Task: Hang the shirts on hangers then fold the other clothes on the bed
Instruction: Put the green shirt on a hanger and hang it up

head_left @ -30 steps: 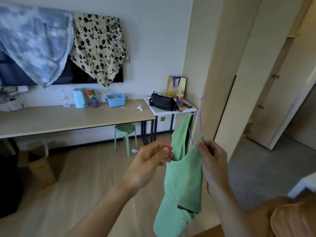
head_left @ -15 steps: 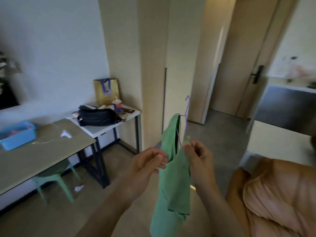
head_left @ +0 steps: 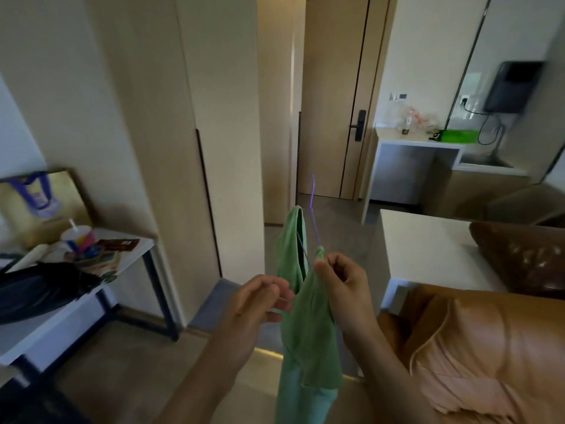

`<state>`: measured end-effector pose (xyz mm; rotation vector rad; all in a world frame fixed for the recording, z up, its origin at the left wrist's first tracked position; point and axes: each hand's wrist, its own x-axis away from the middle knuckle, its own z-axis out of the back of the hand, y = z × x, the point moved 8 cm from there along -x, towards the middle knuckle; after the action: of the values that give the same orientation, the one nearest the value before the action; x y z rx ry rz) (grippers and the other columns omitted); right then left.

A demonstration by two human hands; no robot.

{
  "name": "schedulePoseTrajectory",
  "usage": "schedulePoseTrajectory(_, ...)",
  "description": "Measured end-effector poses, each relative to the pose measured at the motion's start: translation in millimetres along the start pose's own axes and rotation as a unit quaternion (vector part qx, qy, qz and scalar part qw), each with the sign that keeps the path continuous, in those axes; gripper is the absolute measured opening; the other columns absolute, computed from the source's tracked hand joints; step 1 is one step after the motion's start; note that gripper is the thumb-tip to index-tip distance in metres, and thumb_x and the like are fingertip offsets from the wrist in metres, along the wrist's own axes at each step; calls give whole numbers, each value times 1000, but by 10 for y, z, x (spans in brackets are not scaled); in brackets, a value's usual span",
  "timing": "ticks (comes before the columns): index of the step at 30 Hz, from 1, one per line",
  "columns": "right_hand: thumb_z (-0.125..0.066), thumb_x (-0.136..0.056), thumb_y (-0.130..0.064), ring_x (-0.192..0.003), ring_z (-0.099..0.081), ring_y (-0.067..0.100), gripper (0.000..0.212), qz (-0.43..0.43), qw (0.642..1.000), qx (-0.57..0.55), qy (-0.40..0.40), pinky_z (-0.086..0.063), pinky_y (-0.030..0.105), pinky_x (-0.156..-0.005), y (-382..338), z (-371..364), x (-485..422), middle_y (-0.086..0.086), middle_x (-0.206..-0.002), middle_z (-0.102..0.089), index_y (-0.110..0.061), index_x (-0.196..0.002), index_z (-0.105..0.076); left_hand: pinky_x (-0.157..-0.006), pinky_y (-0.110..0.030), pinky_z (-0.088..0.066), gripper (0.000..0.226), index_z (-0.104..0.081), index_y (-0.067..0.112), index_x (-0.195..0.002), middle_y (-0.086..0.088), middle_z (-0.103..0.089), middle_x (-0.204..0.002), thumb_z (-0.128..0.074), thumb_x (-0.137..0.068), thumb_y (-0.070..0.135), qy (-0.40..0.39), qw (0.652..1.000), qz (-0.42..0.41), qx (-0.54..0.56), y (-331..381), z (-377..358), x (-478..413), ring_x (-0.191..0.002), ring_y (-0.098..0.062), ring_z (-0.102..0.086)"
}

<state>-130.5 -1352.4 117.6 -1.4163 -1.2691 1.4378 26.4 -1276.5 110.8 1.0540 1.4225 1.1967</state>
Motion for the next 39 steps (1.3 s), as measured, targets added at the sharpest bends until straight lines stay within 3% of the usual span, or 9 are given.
schedulePoseTrajectory(3, -66, -90, -30, -62, -49, 23, 36, 4, 1000, 27, 7, -45, 41, -60, 180, 26, -628, 13, -67, -51, 0, -75, -51, -79, -33, -52, 24, -67, -1, -103, -11, -75, -92, -61, -95, 21, 5, 1000, 17, 8, -153, 29, -712, -86, -21, -70)
schedulePoseTrajectory(7, -63, -96, -19, -62, -48, 24, 32, 14, 998, 60, 20, -43, 38, -58, 303, 114, -1484, 14, -67, -50, 7, -81, -51, -80, -39, -50, 35, -67, 1, -101, -6, -74, -90, -56, -84, 29, -1, 1000, 17, 19, -192, 13, -1610, -85, -22, -68)
schedulePoseTrajectory(11, -63, -96, -18, -62, -47, 22, 32, 13, 997, 75, 32, -42, 37, -57, 450, 202, -2340, 12, -66, -50, 7, -79, -51, -80, -34, -53, 35, -68, 3, -102, -7, -75, -94, -54, -85, 31, -19, 1000, 3, 1, -208, -63, -2447, -88, -21, -69)
schedulePoseTrajectory(15, -63, -97, -16, -60, -45, 20, 33, 13, 995, 87, 48, -41, 34, -56, 700, 279, -3277, 10, -65, -48, 9, -80, -51, -87, -42, -52, 19, -69, 9, -102, -5, -75, -97, -52, -102, 17, -30, 999, 2, -14, -392, -112, -3412, -94, -25, -69)
schedulePoseTrajectory(19, -62, -98, -17, -59, -49, 21, 32, 7, 993, 102, 56, -44, 36, -57, 1060, 305, -4253, 9, -64, -51, 8, -80, -54, -88, -42, -51, 25, -69, 11, -103, -4, -74, -97, -54, -96, 30, -35, 999, -5, -9, -598, -99, -4454, -95, -24, -69)
schedulePoseTrajectory(22, -63, -97, -19, -62, -51, 23, 31, -5, 991, 114, 66, -46, 40, -60, 1346, 329, -4980, 10, -67, -54, 7, -82, -57, -82, -37, -51, 20, -68, 3, -104, -8, -75, -94, -51, -101, 14, -12, 1000, -7, 13, -712, -21, -5273, -91, -27, -69)
schedulePoseTrajectory(25, -63, -98, -20, -63, -52, 22, 29, -10, 990, 126, 69, -46, 40, -60, 1536, 338, -5714, 10, -69, -55, 6, -85, -59, -82, -38, -51, 21, -68, 3, -103, -9, -75, -94, -48, -100, 10, -9, 1000, -4, 12, -776, -28, -6062, -91, -28, -69)
schedulePoseTrajectory(31, -61, -99, -16, -61, -55, 15, 25, -4, 990, 133, 44, -49, 27, -57, 1704, 330, -7106, 4, -67, -57, 5, -85, -61, -87, -39, -51, 22, -68, 7, -102, -4, -75, -95, -47, -101, 14, -16, 1000, 10, 3, -914, -134, -7407, -93, -23, -69)
schedulePoseTrajectory(39, -62, -98, -14, -61, -52, 13, 23, 5, 992, 120, -46, -45, 26, -57, 2242, 203, -9241, 2, -65, -54, 0, -79, -62, -80, -30, -55, 20, -68, 9, -101, -4, -74, -93, -56, -98, 24, 42, 999, -10, -8, -1179, -170, -9357, -92, -23, -69)
